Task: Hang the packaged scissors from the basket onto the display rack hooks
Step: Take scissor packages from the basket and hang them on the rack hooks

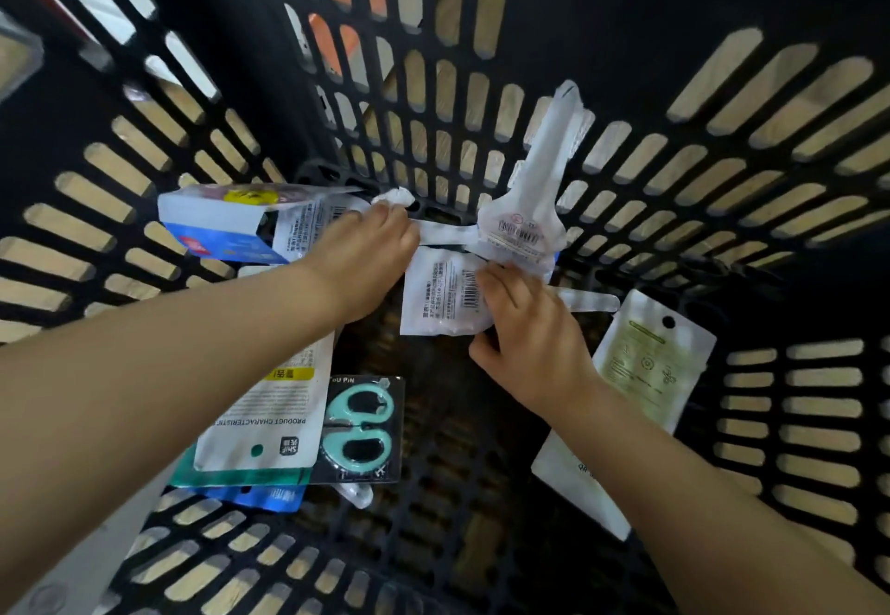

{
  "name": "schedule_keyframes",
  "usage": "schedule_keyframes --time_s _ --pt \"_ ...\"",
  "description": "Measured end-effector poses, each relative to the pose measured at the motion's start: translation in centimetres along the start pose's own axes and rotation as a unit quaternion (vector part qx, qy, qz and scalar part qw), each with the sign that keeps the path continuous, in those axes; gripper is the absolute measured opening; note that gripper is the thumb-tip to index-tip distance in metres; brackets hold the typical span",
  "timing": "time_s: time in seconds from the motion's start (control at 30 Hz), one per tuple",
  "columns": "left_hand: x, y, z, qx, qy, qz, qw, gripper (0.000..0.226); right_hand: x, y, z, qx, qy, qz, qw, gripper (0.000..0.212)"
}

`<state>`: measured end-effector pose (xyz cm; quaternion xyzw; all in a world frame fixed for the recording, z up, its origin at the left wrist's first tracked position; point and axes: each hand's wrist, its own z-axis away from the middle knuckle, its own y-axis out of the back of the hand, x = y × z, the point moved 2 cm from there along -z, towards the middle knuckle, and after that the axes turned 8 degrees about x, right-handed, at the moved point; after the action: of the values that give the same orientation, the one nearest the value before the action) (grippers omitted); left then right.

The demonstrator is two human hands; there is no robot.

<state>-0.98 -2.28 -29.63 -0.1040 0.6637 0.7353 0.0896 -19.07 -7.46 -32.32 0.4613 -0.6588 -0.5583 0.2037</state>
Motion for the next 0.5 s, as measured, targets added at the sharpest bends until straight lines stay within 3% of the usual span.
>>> schedule_keyframes --time_s 0.13,0.27,0.37,0.5 --pt "0.4 0.0 -0.5 0.016 0.007 0.006 1.000 0.036 0.1 0.1 0.4 -0.010 0.003 -0.001 1.000 0.055" --pt "0.8 0.6 -0.3 0.016 -0.036 -0.093 0.995 0.044 0.1 -0.1 0.9 -0.006 0.005 0.007 1.000 0.052" --pt "0.9 0.8 -0.6 -0.025 -0.079 -0.114 0.990 0.049 0.0 -0.1 0.9 0.009 0.015 0.027 0.999 0.047" --pt "1.2 1.9 -0.8 -0.053 -0.065 -0.096 0.992 0.038 0.4 0.8 0.7 0.037 0.015 0.051 0.998 0.035"
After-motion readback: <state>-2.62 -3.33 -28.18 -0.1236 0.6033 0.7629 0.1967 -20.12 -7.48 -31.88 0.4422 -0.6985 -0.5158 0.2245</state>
